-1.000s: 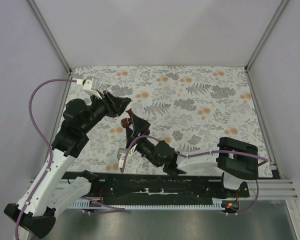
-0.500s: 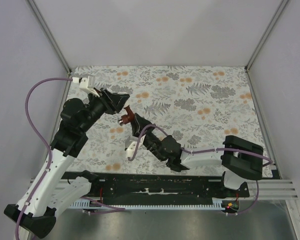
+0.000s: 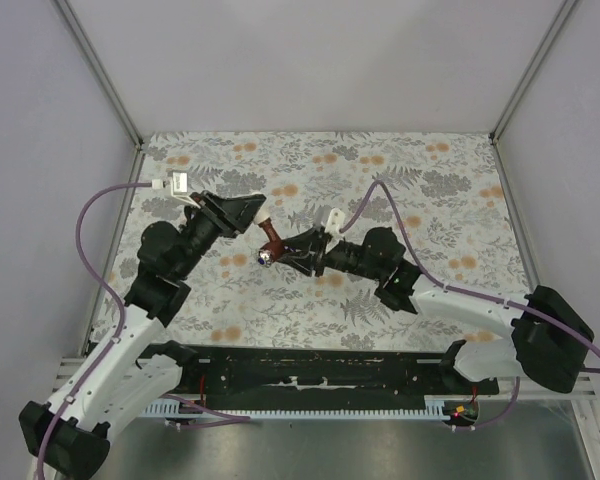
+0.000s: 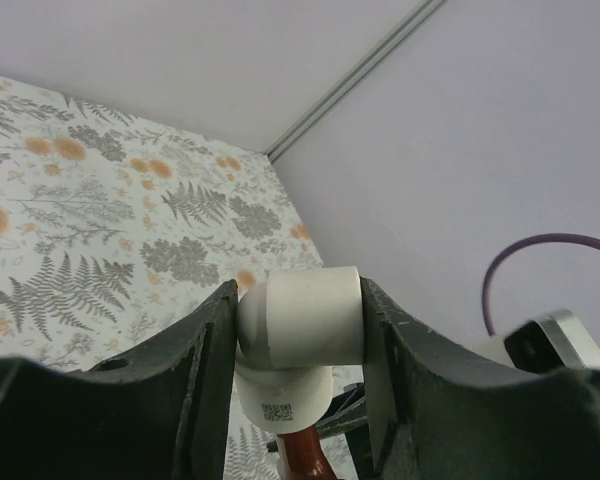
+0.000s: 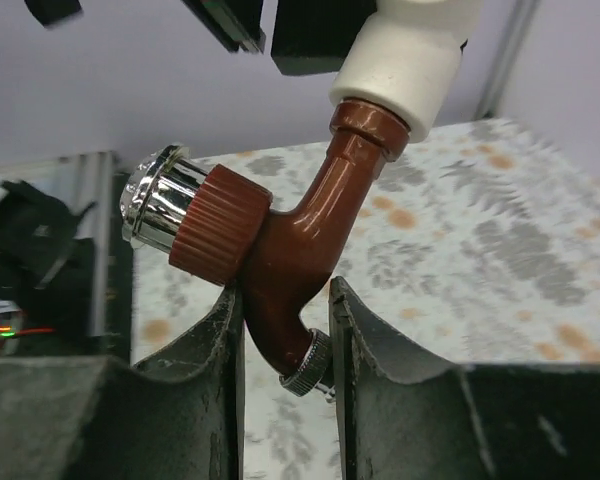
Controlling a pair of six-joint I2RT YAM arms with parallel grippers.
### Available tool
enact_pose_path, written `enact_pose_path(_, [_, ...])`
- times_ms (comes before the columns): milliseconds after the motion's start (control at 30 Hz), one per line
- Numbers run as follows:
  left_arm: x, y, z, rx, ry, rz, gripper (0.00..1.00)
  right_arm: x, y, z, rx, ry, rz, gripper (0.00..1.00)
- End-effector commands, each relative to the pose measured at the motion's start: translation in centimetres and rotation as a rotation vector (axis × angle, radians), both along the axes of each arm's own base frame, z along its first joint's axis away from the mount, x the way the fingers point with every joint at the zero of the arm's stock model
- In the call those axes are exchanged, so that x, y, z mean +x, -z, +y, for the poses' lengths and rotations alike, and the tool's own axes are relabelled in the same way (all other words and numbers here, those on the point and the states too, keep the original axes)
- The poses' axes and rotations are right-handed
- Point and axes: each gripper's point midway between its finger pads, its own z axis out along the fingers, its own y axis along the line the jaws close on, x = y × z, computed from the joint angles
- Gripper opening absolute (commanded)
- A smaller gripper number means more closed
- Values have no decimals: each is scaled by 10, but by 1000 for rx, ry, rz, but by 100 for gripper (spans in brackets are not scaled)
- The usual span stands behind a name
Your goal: Install the water faucets
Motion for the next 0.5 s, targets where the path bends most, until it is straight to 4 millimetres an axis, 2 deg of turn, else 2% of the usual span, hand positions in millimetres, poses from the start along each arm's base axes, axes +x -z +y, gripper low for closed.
enact_pose_path(0, [-15,-7,4,-203,25,-68,2,37,-72,-43,382,31,411,0])
enact_pose_path(33, [-15,-3,5,-248,29,-78,2,39,-72,-46,412,11,484,0])
enact_pose_path(233, [-34,-19,13,-440,83,-253,2,55,-60,-61,546,-43,885,0])
enact_pose_path(467, [-43,-22,14,-455,105,-321,2,68,-43,-66,600,-7,1084,0])
